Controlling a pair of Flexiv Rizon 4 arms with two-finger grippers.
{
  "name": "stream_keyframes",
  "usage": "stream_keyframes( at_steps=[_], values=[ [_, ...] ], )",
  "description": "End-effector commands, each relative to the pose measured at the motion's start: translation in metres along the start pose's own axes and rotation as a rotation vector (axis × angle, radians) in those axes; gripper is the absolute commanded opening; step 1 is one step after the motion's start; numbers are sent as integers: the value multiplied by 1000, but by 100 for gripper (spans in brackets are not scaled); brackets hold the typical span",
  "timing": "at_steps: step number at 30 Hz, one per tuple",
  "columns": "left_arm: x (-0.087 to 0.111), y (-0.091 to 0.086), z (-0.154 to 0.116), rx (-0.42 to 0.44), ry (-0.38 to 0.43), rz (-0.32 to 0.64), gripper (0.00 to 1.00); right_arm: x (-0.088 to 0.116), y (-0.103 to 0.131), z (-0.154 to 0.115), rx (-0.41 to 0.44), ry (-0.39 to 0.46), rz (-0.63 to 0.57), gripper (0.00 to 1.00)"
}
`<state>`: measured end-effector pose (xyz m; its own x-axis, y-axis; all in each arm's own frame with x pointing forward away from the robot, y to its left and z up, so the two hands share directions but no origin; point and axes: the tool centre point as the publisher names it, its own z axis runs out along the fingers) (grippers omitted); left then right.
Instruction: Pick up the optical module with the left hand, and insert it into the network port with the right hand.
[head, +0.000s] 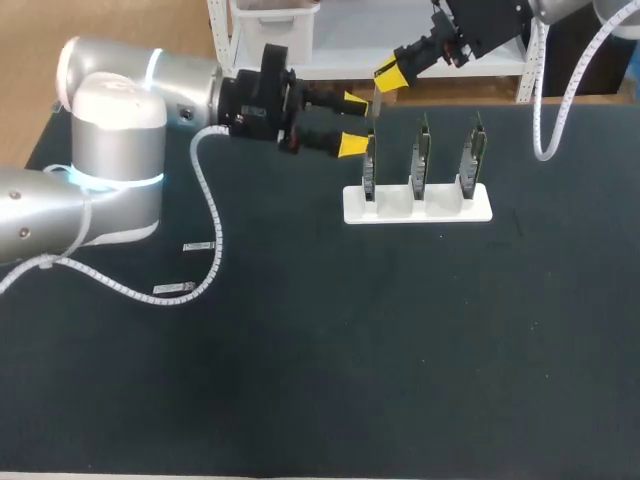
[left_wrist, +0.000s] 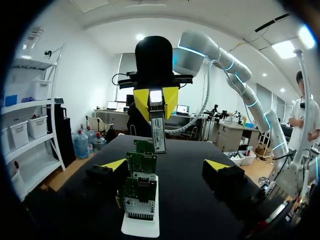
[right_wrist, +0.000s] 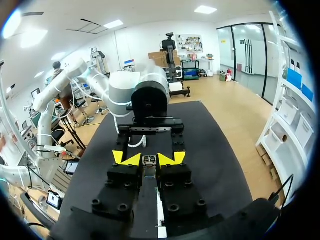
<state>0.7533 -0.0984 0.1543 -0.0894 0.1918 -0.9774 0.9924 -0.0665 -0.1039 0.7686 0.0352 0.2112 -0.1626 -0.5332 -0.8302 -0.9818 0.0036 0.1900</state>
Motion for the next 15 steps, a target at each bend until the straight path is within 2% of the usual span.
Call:
stream_keyframes(
  at_steps=[1,9,15],
  values=[
    [-1,-8,-9,-10,49,10,100,1,5,0,9,-3,-3,0],
    [27,-4,-15,-24,165,-14,100,2,8,2,5,-7,-7,0],
    [38,1,-11,-27,223,-41,100,3,9,2,6,-6,-12,0]
  ],
)
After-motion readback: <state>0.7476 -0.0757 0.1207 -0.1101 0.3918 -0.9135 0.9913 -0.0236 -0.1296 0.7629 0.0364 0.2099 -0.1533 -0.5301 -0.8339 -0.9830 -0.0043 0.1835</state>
